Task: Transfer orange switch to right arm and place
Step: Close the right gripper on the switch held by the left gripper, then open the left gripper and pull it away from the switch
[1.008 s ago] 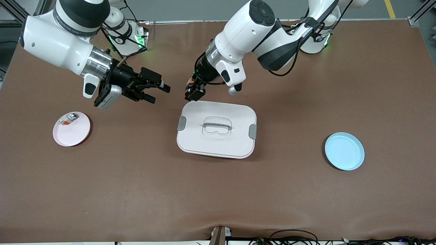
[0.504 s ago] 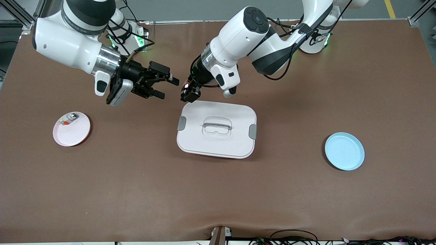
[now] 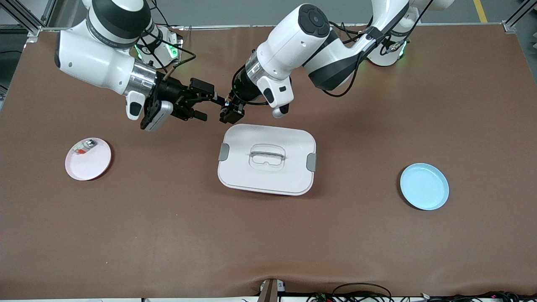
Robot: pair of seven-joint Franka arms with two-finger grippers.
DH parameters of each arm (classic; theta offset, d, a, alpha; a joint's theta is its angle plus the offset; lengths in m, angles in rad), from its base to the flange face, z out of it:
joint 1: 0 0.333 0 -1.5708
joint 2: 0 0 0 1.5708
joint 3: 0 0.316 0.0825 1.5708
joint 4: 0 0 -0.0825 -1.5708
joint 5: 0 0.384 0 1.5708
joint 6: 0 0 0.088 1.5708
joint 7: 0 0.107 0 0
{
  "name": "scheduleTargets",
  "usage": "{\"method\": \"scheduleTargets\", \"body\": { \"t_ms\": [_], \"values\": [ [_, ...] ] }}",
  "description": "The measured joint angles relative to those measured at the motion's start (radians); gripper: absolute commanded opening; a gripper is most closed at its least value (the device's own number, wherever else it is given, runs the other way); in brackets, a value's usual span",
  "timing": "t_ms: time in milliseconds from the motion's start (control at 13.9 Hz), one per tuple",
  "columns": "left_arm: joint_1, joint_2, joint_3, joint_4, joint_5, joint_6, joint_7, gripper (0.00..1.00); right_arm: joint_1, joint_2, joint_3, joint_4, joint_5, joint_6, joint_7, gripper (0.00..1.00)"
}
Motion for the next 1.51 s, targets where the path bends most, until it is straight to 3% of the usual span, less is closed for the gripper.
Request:
{"method": "scheduleTargets", "body": {
  "t_ms": [936, 1224, 1368, 1512],
  "values": [
    [-0.005, 0.000, -0.001, 0.013, 0.000, 0.000, 0.000, 0.04, 0.055, 0.000, 0.001, -0.028, 0.034, 0.049, 0.000, 1.00],
    [-0.011, 0.000, -0.001, 0.017, 0.000, 0.000, 0.000, 0.04, 0.056, -0.003, 0.002, -0.025, 0.043, 0.049, 0.000, 0.53],
    [-0.014, 0.001, -0.001, 0.016, 0.000, 0.000, 0.000, 0.04, 0.059, -0.012, 0.005, -0.021, 0.052, 0.047, 0.001, 0.46],
    [-0.014, 0.002, -0.001, 0.017, 0.000, 0.000, 0.000, 0.05, 0.059, -0.013, 0.005, -0.021, 0.052, 0.046, 0.001, 0.31]
  ]
}}
